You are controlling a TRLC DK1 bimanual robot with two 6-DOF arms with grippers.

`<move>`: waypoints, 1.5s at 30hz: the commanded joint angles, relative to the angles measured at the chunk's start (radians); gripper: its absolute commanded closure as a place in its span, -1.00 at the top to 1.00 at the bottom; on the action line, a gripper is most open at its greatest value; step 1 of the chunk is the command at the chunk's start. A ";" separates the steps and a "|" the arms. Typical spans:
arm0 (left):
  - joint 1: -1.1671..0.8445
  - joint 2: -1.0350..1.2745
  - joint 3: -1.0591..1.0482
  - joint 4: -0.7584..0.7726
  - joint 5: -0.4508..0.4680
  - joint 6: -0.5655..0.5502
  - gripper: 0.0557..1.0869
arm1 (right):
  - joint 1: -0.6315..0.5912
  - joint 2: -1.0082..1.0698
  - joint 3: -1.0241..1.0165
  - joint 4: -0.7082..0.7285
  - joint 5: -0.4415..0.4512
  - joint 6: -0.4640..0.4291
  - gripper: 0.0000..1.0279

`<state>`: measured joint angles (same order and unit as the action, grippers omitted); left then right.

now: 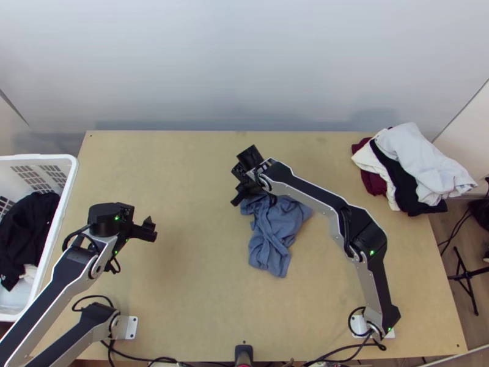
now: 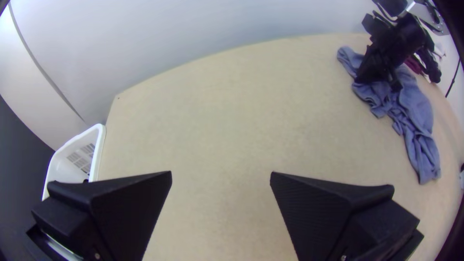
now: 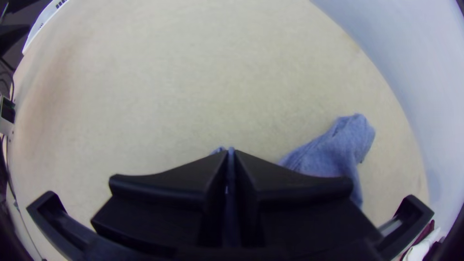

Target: Fold the t-shirt

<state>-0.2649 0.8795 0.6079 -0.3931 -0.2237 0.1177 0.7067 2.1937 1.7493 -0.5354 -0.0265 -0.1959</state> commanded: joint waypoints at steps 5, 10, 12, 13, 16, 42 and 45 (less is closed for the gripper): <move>0.012 0.007 0.010 0.025 0.000 0.028 0.92 | -0.035 -0.066 0.029 0.034 0.008 0.023 -0.94; 0.013 0.001 0.032 0.023 0.000 0.033 0.92 | -0.076 -0.169 0.131 0.041 0.010 0.110 -0.94; 0.013 0.001 0.038 0.023 0.001 0.031 0.92 | -0.090 -0.213 0.171 0.041 0.010 0.142 -0.94; 0.013 0.001 0.043 0.025 0.001 0.028 0.92 | -0.099 -0.229 0.196 0.043 0.014 0.162 -0.94; 0.007 0.003 0.056 0.025 0.001 0.020 0.92 | -0.121 -0.270 0.292 0.046 0.039 0.228 -0.94; -0.456 0.338 0.500 -0.095 0.003 -0.121 0.92 | -0.265 -0.723 0.493 0.137 0.129 0.411 -0.94; -0.524 0.406 0.526 -0.076 0.001 -0.122 0.92 | -0.263 -0.744 0.470 0.118 0.128 0.411 -0.94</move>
<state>-0.6701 1.1435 1.0203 -0.4808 -0.2222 0.0139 0.4744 1.5208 2.2440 -0.4084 0.0978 0.1997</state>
